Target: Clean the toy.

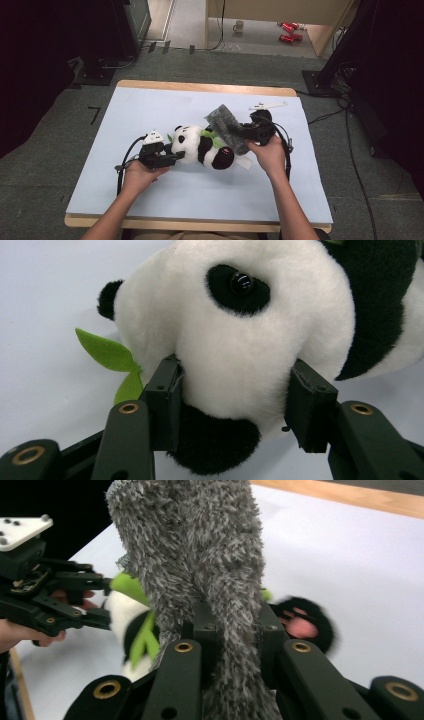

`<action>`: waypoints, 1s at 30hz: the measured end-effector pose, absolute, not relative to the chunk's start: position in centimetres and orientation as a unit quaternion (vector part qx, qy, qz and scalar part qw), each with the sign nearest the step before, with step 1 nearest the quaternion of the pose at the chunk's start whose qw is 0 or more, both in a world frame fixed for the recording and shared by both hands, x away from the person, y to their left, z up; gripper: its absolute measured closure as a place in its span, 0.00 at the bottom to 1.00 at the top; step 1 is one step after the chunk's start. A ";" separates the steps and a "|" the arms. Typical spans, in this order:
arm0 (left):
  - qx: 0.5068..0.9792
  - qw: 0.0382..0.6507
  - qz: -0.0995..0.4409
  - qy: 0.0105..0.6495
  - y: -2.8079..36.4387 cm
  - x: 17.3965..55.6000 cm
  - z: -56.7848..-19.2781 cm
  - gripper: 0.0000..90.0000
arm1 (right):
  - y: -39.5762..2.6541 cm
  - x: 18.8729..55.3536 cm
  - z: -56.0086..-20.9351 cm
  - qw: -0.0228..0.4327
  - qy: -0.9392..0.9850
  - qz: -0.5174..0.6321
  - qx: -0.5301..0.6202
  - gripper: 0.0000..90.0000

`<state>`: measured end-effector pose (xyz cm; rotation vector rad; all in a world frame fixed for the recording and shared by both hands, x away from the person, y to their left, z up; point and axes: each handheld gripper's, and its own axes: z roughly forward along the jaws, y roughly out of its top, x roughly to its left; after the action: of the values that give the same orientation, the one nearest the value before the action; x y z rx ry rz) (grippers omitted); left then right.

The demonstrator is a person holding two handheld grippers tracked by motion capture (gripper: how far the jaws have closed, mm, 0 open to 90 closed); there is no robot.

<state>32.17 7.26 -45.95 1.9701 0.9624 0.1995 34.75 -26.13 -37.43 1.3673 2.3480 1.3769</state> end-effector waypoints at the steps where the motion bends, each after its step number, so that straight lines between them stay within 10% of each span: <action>1: 0.798 0.453 0.081 0.390 7.3 32.2 -46.0 0.53 | -26.1 34.8 -37.4 0.048 0.770 0.451 0.448 0.87; 30: 0.805 0.439 0.045 0.397 7.3 33.8 -45.2 0.54 | -28.4 33.7 -42.7 0.028 0.760 0.415 0.500 0.87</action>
<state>33.77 7.27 -45.24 2.0003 0.9867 0.1126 33.71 -28.39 -42.73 1.5444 2.3448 1.2798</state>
